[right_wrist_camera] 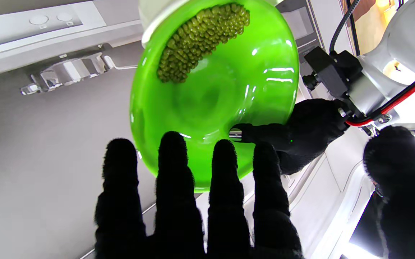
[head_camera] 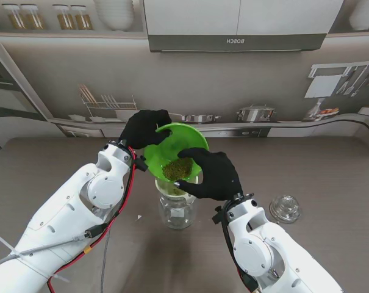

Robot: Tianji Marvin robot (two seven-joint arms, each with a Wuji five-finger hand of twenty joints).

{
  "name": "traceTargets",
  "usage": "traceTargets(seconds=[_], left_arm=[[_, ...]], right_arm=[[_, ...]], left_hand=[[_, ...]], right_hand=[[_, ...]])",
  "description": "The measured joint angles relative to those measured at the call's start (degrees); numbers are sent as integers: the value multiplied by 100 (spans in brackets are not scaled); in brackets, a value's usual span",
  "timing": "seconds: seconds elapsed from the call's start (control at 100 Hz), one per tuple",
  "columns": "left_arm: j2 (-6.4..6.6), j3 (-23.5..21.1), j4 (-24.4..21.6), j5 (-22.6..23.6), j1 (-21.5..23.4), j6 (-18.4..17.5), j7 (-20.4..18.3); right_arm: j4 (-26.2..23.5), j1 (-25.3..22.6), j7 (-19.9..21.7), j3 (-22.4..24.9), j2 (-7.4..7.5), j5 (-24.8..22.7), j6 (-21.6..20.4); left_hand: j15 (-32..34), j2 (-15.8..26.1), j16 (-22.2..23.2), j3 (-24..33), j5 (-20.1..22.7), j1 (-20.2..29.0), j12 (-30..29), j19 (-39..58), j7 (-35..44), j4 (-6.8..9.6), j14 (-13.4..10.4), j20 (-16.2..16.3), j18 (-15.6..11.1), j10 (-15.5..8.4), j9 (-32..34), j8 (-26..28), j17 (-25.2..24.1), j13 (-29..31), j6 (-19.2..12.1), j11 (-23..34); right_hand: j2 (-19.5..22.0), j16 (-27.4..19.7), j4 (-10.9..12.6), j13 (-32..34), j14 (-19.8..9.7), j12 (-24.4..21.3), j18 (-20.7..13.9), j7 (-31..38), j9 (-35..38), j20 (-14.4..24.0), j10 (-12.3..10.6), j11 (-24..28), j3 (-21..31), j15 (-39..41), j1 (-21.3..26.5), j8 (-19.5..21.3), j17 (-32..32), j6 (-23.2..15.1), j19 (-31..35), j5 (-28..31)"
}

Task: Pour mung beans into a glass jar with a funnel

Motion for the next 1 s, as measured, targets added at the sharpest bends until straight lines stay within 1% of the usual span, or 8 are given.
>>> traceTargets(seconds=[0.19, 0.31, 0.45, 0.62, 0.68, 0.83, 1.0], left_arm=[[7, 0, 58, 232, -16, -210, 59], [8, -4, 76, 353, -19, -332, 214], [11, -4, 105, 637, -21, -466, 493], [18, -5, 104, 764, -17, -594, 584], [28, -5, 104, 902, -18, -666, 648], [40, 11, 104, 1013, -26, -758, 826], [51, 13, 98, 1159, -32, -840, 897]], right_arm=[[6, 1, -49, -13, -1, -52, 8], [14, 6, -109, -37, -3, -86, 14], [16, 6, -143, -44, -6, -128, 25], [22, 7, -199, -62, -10, -139, 44], [24, 8, -207, -70, -12, -143, 47], [25, 9, -214, -72, -16, -149, 54], [28, 8, -234, -76, -19, -157, 61]], left_hand=[[0, 0, 0, 0, 1, 0, 1, 0, 19, 0, -15, 0, -1, 0, 0, -42, 9, 0, -7, 37], [0, 0, 0, 0, 1, 0, 3, 0, 29, 0, -15, -1, -2, 0, 0, -48, 10, 0, -8, 38], [1, 0, 0, 0, 1, 0, 4, 0, 43, 0, -16, -2, -2, 0, 0, -57, 10, 0, -10, 39], [1, 0, 0, 0, 1, 0, 11, 0, 52, 0, -19, -3, -6, -3, 0, -60, 10, 0, -20, 40], [1, 0, 0, 0, 1, 0, 12, 0, 54, 0, -20, -4, -8, -5, 0, -60, 11, 0, -23, 40], [2, 0, 0, 0, 1, 0, 61, 0, 69, 0, -26, -6, -12, -10, 0, -97, 12, 0, -25, 48], [2, 0, 0, 0, 1, 0, 67, 0, 73, 0, -54, -8, -25, -22, 0, -119, 16, 0, -25, 48]], right_hand=[[0, 0, 0, 0, 0, -1, 0, 1, 0, -1, 0, 52, 0, 1, -1, 0, 0, 0, 3, 0], [0, 0, 0, 0, 0, -1, 0, 0, 0, -2, 0, 52, 0, 1, -24, 0, 0, 0, 5, 0], [0, 0, 0, 0, 0, -1, -1, 25, 0, -4, 0, 52, 0, 2, -54, 0, 0, 0, 6, 0], [0, -1, 0, 0, 0, -2, -1, 25, 0, -9, 0, 53, 0, 2, -54, -1, 0, 0, 10, 0], [0, -1, 0, 0, 0, -2, -1, 25, 0, -11, 0, 54, 0, 2, -54, -1, 0, 0, 11, 0], [0, -1, 0, 0, -1, -2, -1, 25, 0, -61, 0, 55, 0, 8, -54, -1, 0, 0, 15, 0], [0, -1, 0, 4, -6, -5, -1, 26, 0, -68, -1, 55, 0, 14, -54, -1, 0, 0, 16, 0]])
